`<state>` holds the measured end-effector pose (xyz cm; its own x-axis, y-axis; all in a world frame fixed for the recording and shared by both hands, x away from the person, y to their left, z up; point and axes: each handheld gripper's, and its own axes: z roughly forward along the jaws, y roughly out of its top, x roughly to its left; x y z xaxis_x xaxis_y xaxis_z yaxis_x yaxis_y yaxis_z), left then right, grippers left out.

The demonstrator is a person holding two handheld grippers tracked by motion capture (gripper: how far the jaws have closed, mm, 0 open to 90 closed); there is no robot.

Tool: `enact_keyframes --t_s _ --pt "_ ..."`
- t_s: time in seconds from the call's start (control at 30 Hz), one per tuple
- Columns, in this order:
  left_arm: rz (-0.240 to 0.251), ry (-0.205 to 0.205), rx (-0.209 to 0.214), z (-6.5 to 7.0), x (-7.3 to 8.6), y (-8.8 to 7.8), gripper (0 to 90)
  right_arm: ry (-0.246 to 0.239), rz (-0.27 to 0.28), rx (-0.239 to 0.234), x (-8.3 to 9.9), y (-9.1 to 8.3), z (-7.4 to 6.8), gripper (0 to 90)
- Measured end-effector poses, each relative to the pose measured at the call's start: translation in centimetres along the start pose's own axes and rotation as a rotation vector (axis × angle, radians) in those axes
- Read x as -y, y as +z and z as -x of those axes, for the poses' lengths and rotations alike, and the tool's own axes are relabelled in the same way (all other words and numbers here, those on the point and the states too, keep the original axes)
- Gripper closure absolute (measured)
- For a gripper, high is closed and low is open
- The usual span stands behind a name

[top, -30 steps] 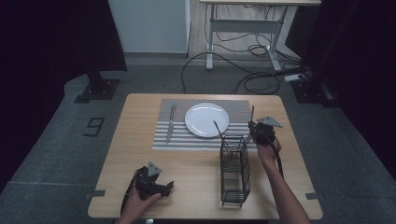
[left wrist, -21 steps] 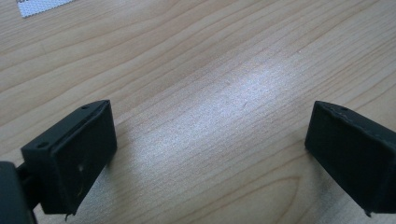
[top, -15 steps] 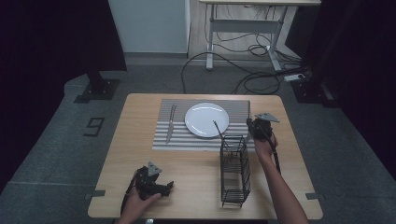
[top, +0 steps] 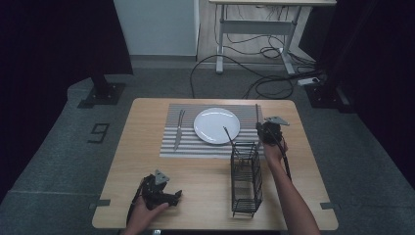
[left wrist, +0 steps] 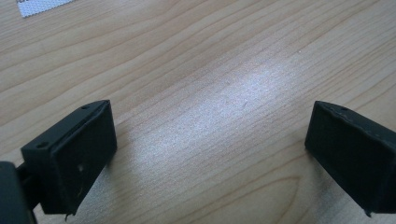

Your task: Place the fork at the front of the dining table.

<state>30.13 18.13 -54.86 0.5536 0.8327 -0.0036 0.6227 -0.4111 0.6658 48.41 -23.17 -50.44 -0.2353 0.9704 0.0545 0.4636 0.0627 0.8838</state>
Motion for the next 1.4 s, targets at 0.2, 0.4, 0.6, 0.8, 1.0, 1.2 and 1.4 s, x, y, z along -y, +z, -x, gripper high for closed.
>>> enact_keyframes --t_s 0.2,0.4,0.6,0.8,1.0,1.2,1.4 --pt "0.0 0.0 0.0 0.0 0.0 0.0 2.0 0.01 -0.013 0.008 0.0 0.7 -0.1 87.0" --pt "0.0 0.0 0.0 0.0 0.0 0.0 2.0 0.018 -0.019 0.017 0.0 1.2 -0.2 86.9" --pt "0.0 0.0 0.0 0.0 0.0 0.0 2.0 0.05 -0.031 0.026 0.2 2.0 0.0 87.0" --pt "0.0 0.0 0.0 0.0 0.0 0.0 2.0 0.052 -0.043 0.026 0.3 2.4 -0.1 87.0" --pt "0.0 0.0 0.0 0.0 0.0 0.0 2.0 0.064 -0.052 0.028 0.6 2.8 -0.1 87.0" --pt "0.0 0.0 0.0 0.0 0.0 0.0 2.0 0.065 -0.098 0.037 1.2 3.4 0.1 87.0" --pt "0.0 0.0 0.0 0.0 0.0 0.0 2.0 0.073 -0.13 0.036 1.8 4.1 -0.1 87.0"
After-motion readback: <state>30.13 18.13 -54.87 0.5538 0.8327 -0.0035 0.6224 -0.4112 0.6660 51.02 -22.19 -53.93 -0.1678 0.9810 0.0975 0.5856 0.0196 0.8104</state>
